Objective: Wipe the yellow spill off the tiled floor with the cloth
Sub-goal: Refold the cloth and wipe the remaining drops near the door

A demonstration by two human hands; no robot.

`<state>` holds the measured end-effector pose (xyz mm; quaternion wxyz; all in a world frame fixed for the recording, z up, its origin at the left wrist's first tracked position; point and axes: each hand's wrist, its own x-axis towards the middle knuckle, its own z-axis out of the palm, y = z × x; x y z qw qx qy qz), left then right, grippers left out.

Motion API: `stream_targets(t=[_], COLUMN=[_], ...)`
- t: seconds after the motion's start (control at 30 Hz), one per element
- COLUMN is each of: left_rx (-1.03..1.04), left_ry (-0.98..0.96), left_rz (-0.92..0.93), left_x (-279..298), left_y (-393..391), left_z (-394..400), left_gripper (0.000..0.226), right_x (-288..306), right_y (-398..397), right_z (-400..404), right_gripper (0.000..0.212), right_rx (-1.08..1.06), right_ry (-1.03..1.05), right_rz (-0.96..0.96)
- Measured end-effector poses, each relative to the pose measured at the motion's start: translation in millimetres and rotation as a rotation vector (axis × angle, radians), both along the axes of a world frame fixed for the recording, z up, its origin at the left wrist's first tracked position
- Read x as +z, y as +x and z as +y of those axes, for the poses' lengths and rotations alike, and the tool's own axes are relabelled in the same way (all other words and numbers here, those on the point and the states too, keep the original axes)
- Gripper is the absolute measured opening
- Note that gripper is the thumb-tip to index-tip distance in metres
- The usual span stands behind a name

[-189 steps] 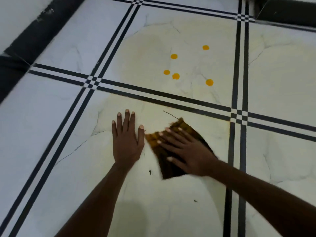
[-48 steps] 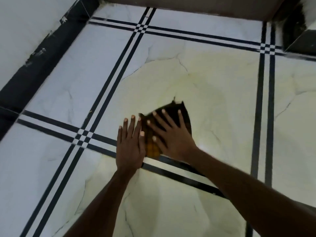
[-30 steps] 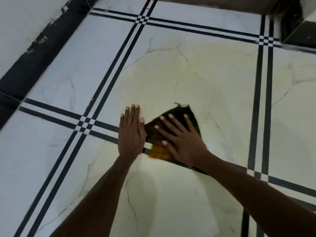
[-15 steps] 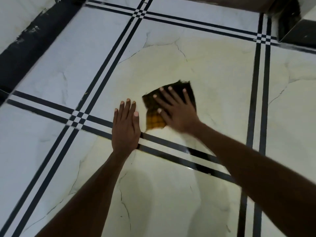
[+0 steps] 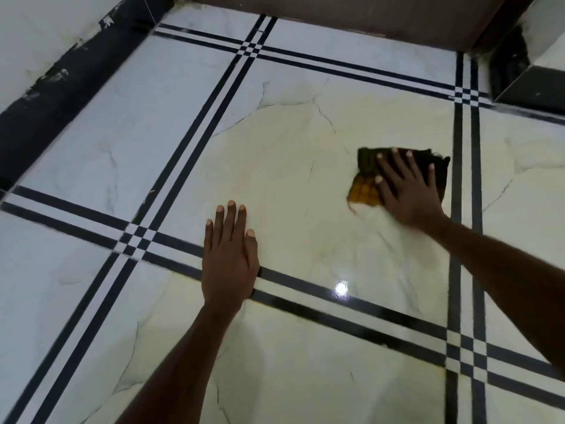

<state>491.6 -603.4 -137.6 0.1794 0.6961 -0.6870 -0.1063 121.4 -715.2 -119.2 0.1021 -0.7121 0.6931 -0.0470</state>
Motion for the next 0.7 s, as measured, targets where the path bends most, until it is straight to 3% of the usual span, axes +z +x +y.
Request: stream_targets(t=[0.1,0.17,0.3,0.4,0.47,0.6,0.7], left_rx=[0.002,-0.004,-0.022,-0.030,-0.026,-0.015,-0.008], left_ry=[-0.007,0.001,0.004,0.005,0.009,0.008,0.010], left_rz=[0.033,0.034,0.024,0.009,0.012,-0.007,-0.010], left_x=[-2.1,-3.4,-3.0,-0.9,-0.3,0.8,-1.5], left_y=[0.3,1.1,4.0,1.9,1.0,-1.3,-0.3], left_z=[-1.5,-2.2,-2.3,-2.1,-2.1,-1.9,-1.9], left_gripper=[0.058,0.059,0.060,0.061,0.062,0.062,0.063], right_x=[1.8,2.9,1.7,0.5,1.1,-1.5,1.4], right_y=[25.8,68.0,167.5,160.5,127.6,54.7,70.7], right_z=[-83.7,-105.9,-61.6,-45.2,-57.9,-78.2,-82.6], right_gripper=[0.065,0.063,0.066,0.061,0.065,0.062,0.062], right_rx=[-0.158,-0.126,0.322,0.555,0.433,-0.089,-0.170], right_ry=[0.033,0.034,-0.032,-0.017,-0.038,0.004,0.029], right_rz=[-0.013,0.005,0.041,0.041,0.039,0.000,0.000])
